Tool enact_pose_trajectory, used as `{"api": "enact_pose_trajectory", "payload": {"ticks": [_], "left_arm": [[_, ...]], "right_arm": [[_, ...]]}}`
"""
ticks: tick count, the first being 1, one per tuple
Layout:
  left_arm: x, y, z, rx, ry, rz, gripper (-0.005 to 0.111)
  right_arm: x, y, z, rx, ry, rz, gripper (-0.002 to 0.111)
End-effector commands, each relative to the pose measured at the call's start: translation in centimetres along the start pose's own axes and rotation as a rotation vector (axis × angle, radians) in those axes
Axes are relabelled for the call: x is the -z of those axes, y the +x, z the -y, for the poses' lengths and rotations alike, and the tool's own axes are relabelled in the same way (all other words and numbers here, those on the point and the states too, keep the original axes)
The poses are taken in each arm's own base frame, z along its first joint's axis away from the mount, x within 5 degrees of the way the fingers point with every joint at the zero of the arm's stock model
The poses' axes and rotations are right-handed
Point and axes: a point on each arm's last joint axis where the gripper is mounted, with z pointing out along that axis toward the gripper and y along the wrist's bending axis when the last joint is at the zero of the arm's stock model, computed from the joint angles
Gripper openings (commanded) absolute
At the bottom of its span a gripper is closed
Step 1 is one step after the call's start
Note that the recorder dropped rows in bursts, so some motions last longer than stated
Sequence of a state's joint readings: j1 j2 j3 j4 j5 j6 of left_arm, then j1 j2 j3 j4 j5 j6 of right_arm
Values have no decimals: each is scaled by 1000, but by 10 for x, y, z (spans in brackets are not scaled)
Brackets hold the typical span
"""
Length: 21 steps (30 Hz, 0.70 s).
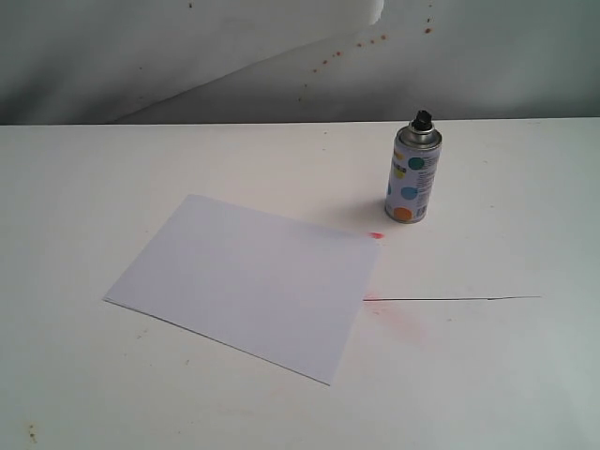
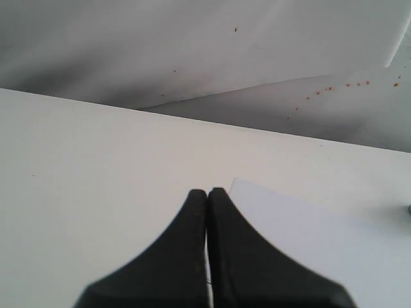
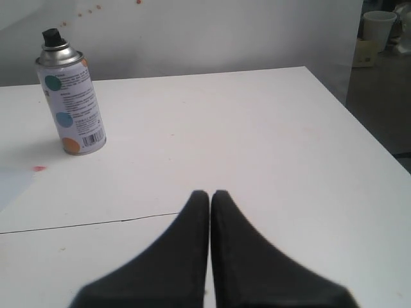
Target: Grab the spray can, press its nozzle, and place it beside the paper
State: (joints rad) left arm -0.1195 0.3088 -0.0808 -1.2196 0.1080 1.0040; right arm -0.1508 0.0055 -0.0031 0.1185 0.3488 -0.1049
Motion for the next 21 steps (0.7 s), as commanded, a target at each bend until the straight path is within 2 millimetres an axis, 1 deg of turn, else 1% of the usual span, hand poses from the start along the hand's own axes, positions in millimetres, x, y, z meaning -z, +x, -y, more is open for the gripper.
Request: {"api": "enact_pose_trajectory", "payload": {"ticks": [1,17,19,21], "left_arm": [[0,1,0,6,-2,3,0],[1,1,0,5,-2,5,0],[3,-1,0,3,3,29,0],[8,-3,1,-43,7,72,0]], "right_arm": [[0,1,0,13,3,-2,1],[0,1,0,13,3,-2,1],[0,1,0,13,3,-2,1],[0,1,0,13,3,-2,1]]}}
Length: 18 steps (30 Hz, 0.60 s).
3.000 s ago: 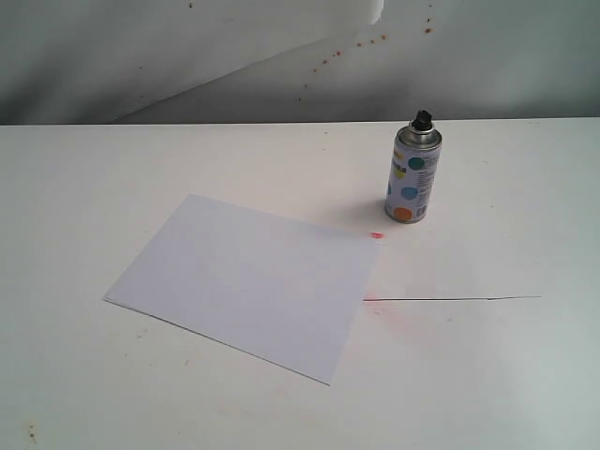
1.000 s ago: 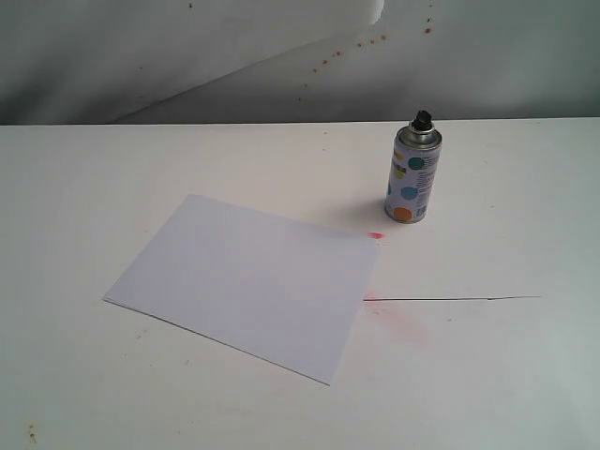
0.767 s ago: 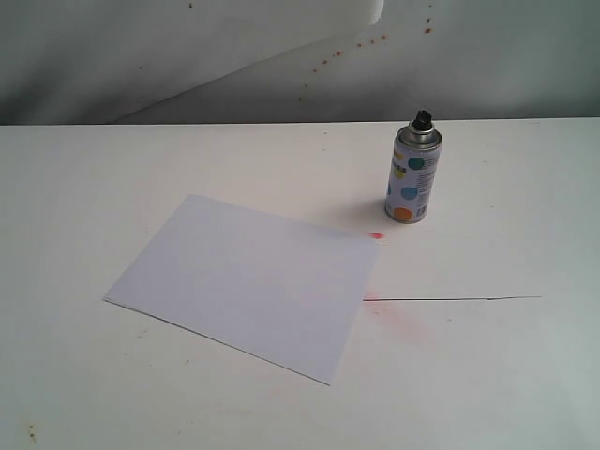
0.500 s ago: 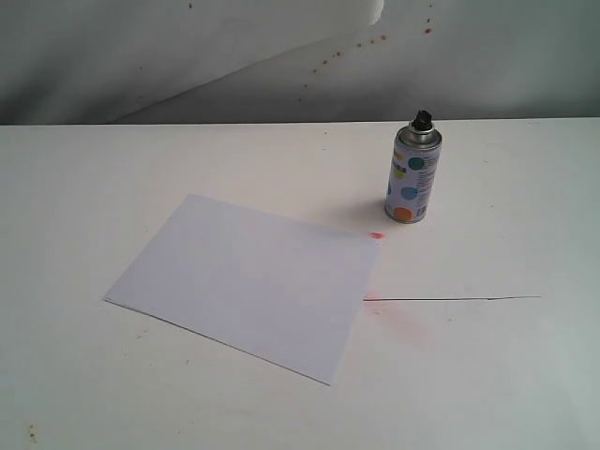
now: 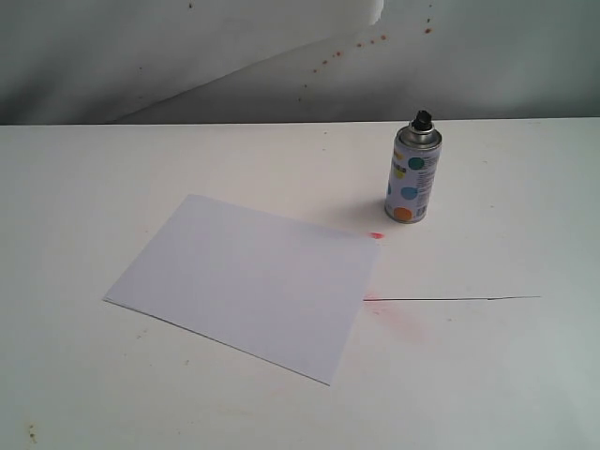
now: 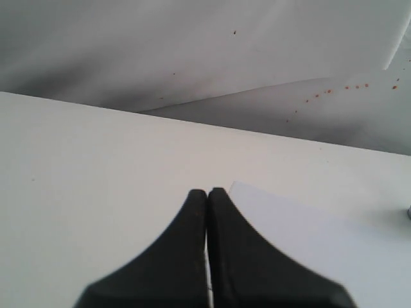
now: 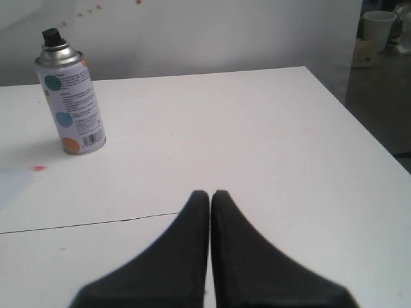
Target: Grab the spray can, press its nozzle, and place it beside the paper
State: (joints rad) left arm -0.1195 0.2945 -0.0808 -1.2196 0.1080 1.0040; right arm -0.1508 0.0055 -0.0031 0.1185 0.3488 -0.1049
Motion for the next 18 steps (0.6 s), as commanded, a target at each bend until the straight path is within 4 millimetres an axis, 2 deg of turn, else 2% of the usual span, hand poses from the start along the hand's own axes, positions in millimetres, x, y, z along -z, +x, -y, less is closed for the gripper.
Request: {"api": "enact_pose_trajectory", "payload": {"ticks": [1,6,12,18], "left_arm": [[9,-3,1,-77,5,77,0],[17,-3,0,-196,-15,112,0],[26,-2,-5,-137,-64,140,0],[24,24,-10,-120,-74,11,0]], "right_arm": [[0,1,0,13,3,-2,1],[0,1,0,13,3,-2,1],[0,1,0,13,3,-2,1],[0,1,0,11,3,-2,1]]}}
